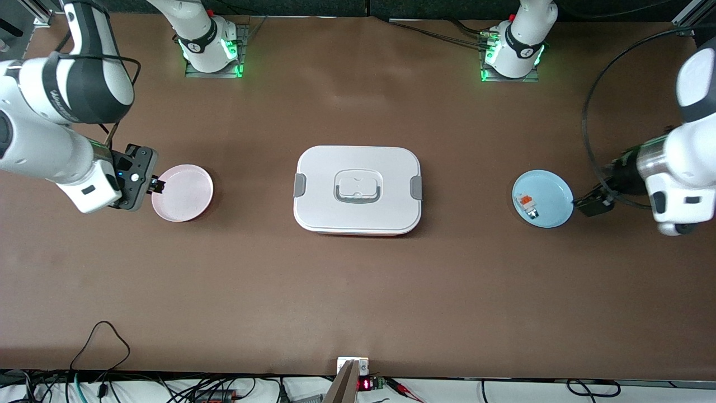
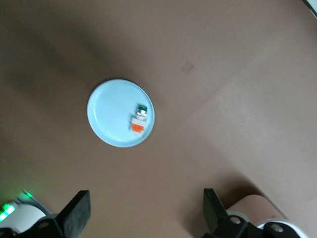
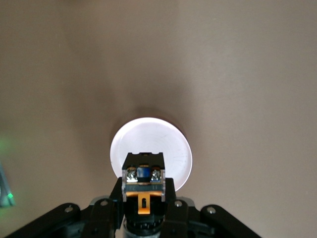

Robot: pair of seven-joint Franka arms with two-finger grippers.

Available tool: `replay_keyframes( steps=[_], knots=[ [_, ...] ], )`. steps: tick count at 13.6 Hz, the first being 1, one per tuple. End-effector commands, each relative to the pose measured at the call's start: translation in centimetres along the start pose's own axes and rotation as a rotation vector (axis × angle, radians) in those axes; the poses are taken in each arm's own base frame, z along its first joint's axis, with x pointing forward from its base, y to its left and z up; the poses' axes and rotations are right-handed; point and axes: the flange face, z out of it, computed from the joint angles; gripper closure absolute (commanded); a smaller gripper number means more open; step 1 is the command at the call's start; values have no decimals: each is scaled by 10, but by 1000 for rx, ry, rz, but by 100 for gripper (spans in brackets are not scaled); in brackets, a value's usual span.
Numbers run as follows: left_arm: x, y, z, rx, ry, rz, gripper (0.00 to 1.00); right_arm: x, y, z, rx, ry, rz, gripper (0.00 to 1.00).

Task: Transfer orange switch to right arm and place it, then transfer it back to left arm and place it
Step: 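Carry the switch to the white plate with the right gripper while the left gripper withdraws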

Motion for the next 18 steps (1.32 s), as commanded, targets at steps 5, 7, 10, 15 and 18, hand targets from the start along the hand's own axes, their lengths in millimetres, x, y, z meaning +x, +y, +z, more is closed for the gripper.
replay_keyframes(
  steps=[5,7,10,15,18],
  knots=[
    [11,-79,-37,65,56,246,0,-39,-20,99,-39,-40,-100,76],
    [11,-98,-43,68,66,292,0,-48,-26,133,-82,-22,-93,75],
    [12,-141,-58,59,72,369,0,-49,-37,166,-110,-13,-120,76],
    [-6,-182,-100,-66,86,344,0,-49,-43,210,-127,2,-168,75],
    [-16,-138,-88,-64,113,367,0,-62,-38,230,-140,10,-219,75]
  ],
)
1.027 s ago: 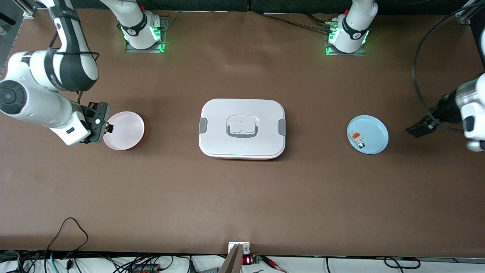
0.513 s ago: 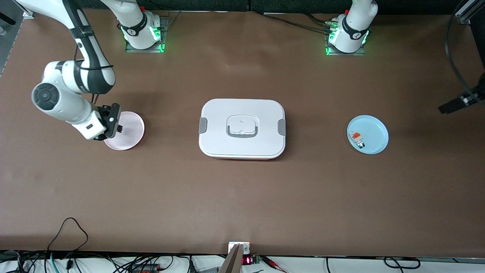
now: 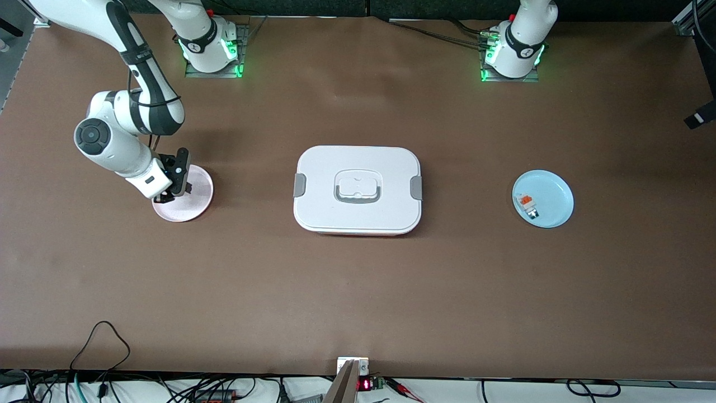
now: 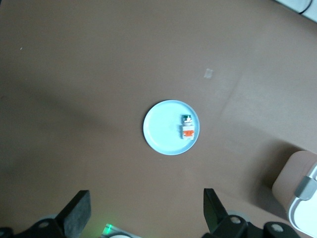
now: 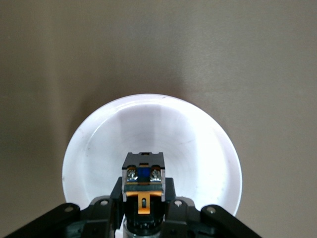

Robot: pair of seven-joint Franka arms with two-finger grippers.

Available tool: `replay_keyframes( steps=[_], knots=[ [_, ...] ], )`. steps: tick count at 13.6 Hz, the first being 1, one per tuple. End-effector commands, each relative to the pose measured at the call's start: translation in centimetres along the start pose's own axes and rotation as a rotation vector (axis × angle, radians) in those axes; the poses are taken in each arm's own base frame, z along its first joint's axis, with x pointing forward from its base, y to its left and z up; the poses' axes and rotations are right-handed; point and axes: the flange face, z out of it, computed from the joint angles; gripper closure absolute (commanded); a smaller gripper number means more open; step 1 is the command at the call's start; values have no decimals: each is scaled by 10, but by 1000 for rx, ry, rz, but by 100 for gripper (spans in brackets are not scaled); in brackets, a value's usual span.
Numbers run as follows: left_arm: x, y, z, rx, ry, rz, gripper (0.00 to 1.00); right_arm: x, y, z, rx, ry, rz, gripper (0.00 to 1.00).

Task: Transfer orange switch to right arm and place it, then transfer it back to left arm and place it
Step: 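Lower the switch onto the white plate and open the right gripper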

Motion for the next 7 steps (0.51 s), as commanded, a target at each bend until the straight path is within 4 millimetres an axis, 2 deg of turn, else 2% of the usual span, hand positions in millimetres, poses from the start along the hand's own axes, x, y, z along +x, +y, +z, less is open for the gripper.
replay_keyframes(
  steps=[1,3,4,7],
  knots=[
    [1,32,23,1,-16,33,0,-22,-1,19,-10,5,-25,75],
    [-1,56,32,15,-28,67,0,-22,-2,25,-1,7,-23,75],
    [0,60,38,21,-42,72,0,-22,-2,26,-1,8,-22,75],
    [-3,51,37,29,-74,133,0,-22,-3,30,2,9,-22,75]
  ],
)
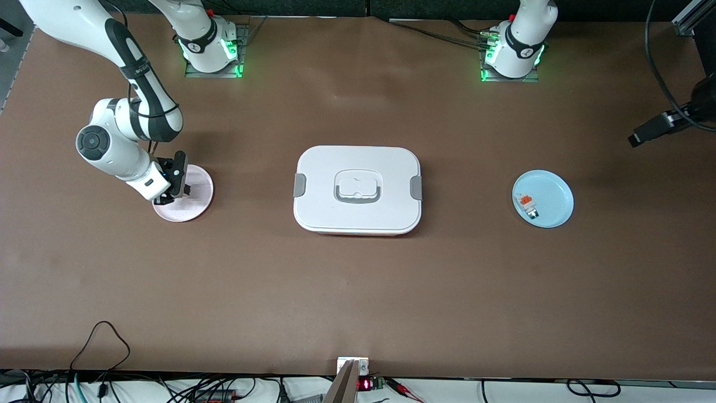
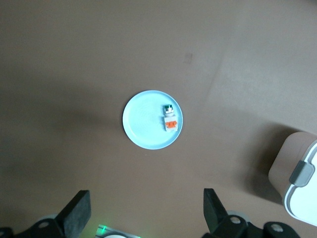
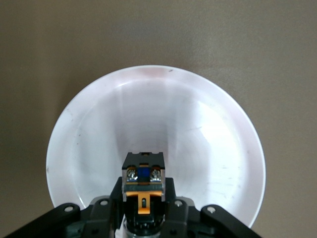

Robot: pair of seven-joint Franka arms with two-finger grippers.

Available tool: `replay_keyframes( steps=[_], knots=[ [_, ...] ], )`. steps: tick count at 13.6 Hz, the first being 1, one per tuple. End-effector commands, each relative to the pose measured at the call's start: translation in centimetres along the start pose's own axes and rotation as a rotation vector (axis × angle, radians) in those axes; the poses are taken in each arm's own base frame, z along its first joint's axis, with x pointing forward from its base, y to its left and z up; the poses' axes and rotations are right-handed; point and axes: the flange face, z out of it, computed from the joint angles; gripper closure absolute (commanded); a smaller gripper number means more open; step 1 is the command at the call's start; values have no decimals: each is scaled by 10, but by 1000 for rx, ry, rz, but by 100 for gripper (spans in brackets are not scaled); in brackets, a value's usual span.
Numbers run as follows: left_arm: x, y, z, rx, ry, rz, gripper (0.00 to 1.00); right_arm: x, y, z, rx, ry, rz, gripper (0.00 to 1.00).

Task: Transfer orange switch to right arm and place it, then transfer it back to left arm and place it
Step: 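Lower the switch onto the white plate and open the right gripper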

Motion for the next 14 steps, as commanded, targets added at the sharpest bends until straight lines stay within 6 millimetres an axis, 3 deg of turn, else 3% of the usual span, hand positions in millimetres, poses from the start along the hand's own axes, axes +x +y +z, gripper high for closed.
replay_keyframes(
  steps=[1,2,4,9,14],
  knots=[
    [-7,-9,-9,4,0,116,0,-1,-3,2,-13,0,-19,73],
    [-12,-11,-15,3,12,145,0,-1,-4,3,-12,3,-15,62],
    [-22,-14,-14,25,26,176,0,-3,-3,-2,-18,3,-8,0],
    [-28,-13,-12,32,48,169,0,-4,10,-45,3,35,58,0],
    [-20,-11,-11,23,47,120,0,14,68,-157,35,67,65,0]
  ],
)
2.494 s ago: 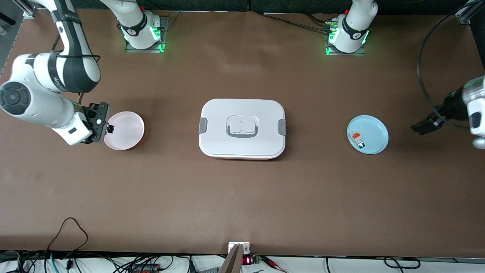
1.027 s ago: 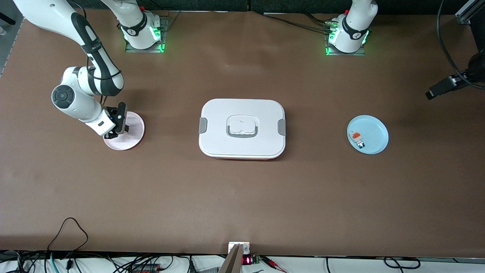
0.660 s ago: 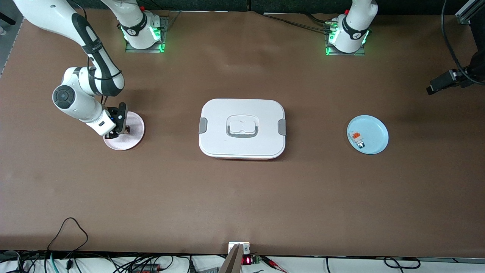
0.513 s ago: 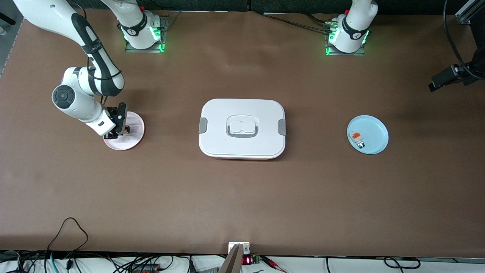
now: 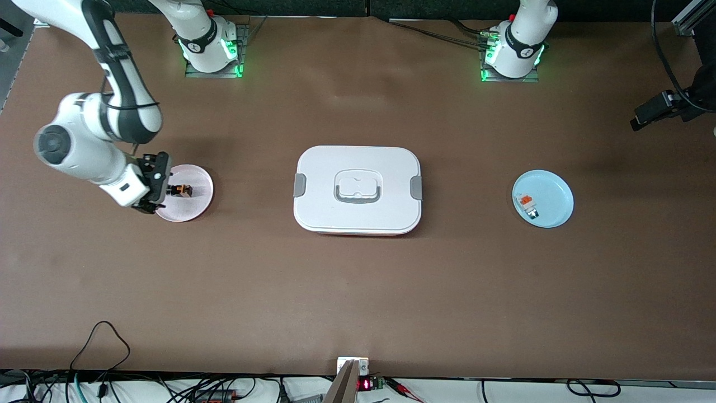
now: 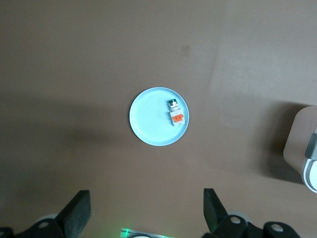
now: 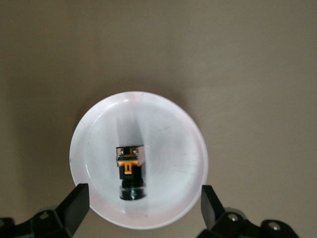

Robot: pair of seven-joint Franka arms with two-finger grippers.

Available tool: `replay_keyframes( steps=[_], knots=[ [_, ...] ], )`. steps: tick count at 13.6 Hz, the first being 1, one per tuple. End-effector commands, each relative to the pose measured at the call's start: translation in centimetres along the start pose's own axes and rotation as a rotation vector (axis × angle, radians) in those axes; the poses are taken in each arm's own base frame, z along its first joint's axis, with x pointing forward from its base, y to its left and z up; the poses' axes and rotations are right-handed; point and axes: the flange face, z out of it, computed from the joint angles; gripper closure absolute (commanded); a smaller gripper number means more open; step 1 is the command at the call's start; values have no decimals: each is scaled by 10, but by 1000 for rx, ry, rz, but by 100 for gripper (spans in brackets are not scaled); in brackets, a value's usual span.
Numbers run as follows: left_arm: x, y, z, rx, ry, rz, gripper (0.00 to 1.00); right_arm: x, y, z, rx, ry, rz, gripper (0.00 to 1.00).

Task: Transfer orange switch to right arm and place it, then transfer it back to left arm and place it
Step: 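Lower the switch onto the white plate and open the right gripper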

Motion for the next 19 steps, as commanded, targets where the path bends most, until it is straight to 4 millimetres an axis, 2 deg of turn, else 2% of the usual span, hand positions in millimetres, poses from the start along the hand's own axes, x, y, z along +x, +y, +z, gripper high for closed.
replay_keyframes(
  steps=[1,5,7,8,10,12,14,16,18,19],
  knots=[
    [1,0,-7,6,26,-17,0,15,25,-62,-5,16,18,0],
    [1,0,-6,9,20,1,0,28,28,-127,2,55,76,0],
    [1,-2,-7,11,25,16,0,33,23,-154,19,58,123,0],
    [1,-2,-7,11,25,37,0,41,18,-170,31,80,153,0],
    [1,-3,-6,11,24,40,0,57,8,-204,50,112,261,0],
    [2,-3,-5,18,23,37,0,74,-3,-226,33,118,438,0],
    [2,-2,-5,19,25,34,0,91,-12,-238,35,130,656,0],
    [1,2,-6,19,25,40,0,99,-16,-242,40,115,951,0],
    [-1,11,-5,23,23,55,0,83,-18,-237,77,49,1324,0],
    [0,7,-6,22,24,47,0,68,-19,-237,93,8,1460,0]
  ],
)
